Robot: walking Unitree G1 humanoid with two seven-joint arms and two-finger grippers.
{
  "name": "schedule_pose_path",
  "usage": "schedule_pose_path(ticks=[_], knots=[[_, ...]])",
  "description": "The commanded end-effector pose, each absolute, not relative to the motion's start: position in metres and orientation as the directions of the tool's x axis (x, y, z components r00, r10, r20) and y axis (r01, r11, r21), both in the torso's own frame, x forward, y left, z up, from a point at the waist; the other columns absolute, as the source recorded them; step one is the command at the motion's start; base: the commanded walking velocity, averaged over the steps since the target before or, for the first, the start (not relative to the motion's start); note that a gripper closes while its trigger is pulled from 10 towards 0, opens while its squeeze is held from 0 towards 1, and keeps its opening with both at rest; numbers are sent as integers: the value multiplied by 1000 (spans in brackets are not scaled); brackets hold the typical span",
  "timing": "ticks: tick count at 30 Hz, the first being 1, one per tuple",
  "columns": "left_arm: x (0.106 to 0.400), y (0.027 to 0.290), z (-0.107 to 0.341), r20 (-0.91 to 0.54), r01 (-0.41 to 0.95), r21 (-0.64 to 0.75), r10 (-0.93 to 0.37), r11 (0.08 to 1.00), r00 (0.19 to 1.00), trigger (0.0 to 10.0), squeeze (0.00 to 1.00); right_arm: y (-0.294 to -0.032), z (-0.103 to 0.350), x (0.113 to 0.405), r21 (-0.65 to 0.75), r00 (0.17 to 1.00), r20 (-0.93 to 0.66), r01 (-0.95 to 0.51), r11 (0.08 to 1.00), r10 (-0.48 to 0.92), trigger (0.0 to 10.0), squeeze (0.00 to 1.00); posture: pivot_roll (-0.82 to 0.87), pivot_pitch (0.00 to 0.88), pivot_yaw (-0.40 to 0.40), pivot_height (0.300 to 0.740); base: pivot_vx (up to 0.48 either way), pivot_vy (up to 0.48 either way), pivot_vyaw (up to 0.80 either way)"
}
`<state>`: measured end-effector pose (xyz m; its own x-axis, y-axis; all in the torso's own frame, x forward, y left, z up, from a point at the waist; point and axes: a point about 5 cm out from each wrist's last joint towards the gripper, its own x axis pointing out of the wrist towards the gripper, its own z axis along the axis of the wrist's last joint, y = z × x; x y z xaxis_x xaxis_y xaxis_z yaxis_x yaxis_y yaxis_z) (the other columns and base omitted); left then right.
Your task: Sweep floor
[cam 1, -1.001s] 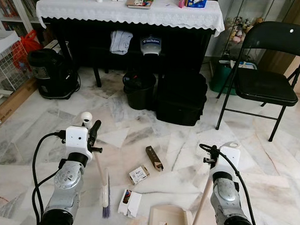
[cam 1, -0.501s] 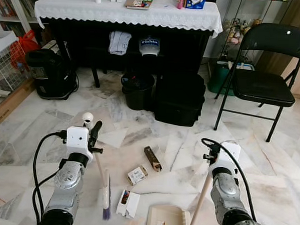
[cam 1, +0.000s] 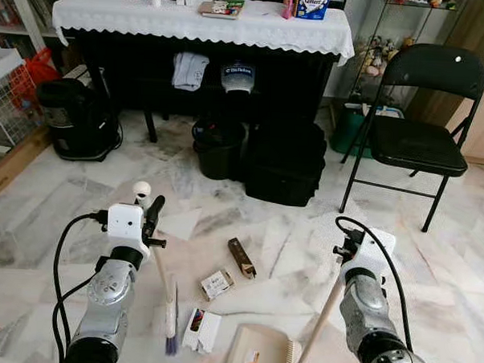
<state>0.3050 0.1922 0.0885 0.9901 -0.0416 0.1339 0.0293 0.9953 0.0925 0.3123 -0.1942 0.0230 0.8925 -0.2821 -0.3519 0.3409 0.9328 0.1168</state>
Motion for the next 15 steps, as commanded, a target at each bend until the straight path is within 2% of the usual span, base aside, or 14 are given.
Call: schedule_pose_path(ticks=[1,10,15], knots=[[308,193,101,186,31,87,-47,996,981,10000,0,-175,-6,293,228,819,-528,393,891,-226,10000,0,150,44,14,740,0,0,0],[309,193,103,192,33,88,-49,996,980,10000,0,-176,-4,295,229,822,-518,401,887,-237,10000,0,149,44,15,740,0,0,0],[310,195,110,220,21,90,-41,996,975,10000,0,-182,9,303,188,861,-422,388,902,-282,10000,0,147,45,15,740,0,0,0]])
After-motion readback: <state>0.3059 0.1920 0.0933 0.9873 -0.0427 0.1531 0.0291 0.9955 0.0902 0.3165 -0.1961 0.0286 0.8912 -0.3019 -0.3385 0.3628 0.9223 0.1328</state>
